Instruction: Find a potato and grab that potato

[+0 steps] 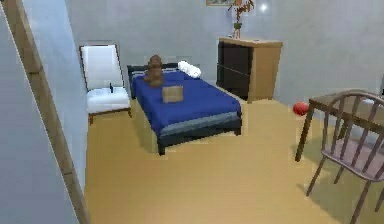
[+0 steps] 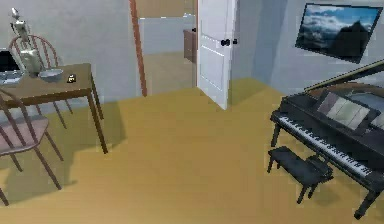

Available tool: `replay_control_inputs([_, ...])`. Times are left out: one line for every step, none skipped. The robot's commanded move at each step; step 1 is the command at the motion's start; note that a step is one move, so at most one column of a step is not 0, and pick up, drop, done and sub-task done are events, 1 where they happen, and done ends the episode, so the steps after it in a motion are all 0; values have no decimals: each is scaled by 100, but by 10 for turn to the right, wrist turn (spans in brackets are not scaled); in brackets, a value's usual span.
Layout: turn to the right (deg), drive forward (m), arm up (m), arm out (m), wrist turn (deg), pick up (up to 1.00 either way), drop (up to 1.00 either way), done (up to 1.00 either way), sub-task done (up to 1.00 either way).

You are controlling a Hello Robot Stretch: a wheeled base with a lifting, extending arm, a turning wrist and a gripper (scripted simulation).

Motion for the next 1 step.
replay_control_inputs([-270,0,0,0,0,0,0,0,0])
